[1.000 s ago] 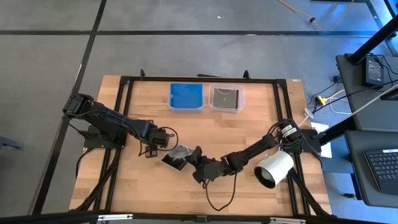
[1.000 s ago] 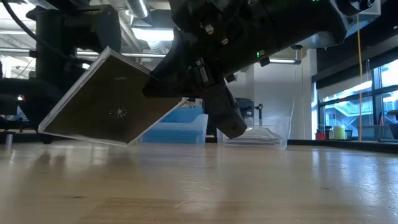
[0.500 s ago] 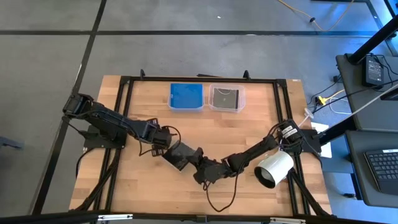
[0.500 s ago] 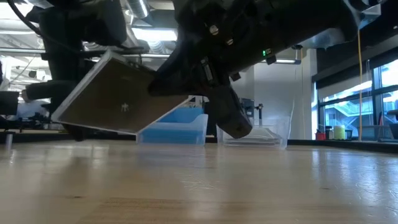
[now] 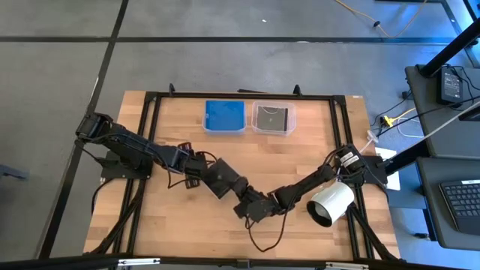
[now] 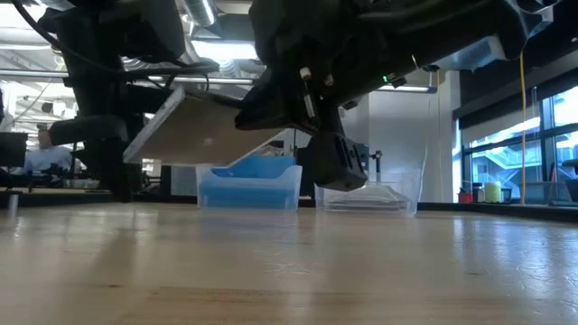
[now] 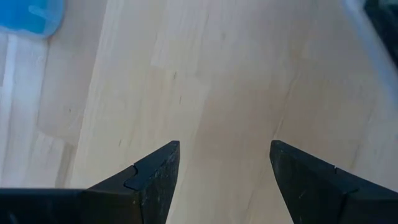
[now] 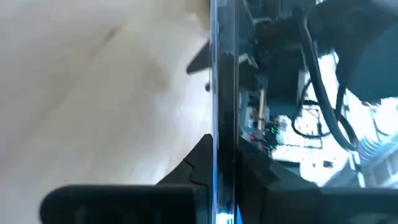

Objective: Pick & place jewel cases by type
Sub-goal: Put the black CD case into the transparent bin

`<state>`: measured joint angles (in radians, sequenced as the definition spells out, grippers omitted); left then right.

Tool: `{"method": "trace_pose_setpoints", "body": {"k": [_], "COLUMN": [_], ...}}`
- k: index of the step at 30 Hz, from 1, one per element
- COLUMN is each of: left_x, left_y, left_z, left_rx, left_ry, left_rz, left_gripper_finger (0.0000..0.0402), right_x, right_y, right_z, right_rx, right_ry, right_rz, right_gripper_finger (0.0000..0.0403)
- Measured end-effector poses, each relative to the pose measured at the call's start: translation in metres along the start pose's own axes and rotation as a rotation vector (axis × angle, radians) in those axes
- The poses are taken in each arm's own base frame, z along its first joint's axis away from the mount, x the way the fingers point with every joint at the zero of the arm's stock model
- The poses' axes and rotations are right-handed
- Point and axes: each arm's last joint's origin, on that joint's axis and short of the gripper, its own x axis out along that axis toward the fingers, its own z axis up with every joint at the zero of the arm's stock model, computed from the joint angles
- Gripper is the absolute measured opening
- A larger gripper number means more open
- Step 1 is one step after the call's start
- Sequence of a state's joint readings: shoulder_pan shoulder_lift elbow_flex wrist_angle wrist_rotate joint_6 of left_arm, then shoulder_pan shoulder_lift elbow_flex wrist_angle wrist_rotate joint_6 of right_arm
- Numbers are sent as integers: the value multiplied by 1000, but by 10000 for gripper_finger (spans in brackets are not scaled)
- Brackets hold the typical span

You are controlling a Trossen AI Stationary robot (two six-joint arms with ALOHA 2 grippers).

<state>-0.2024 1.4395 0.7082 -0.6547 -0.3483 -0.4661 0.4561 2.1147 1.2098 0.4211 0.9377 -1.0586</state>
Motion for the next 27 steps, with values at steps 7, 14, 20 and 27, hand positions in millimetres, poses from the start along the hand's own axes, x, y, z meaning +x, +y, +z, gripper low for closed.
{"method": "trace_pose_setpoints", "body": {"k": [7, 14, 20, 27], "left_x": [-1, -5, 0, 6], "left_y": [-7, -17, -4, 14], "left_z": [7, 23, 25, 36], "left_rx": [-30, 55, 33, 17], "left_ry": [-24, -116, -75, -112], "left_rz": [-160, -476, -469, -505], "left_gripper_finger": [246, 246, 246, 246], "right_x": [0, -2, -7, -35], "right_y": [2, 9, 15, -4], "right_z": [-6, -15, -27, -59], "right_rx": [-54, -165, -150, -18], "right_ry": [138, 271, 361, 410], "right_rz": [-40, -40, -36, -27], "right_gripper_finger": [49, 42, 47, 43]}}
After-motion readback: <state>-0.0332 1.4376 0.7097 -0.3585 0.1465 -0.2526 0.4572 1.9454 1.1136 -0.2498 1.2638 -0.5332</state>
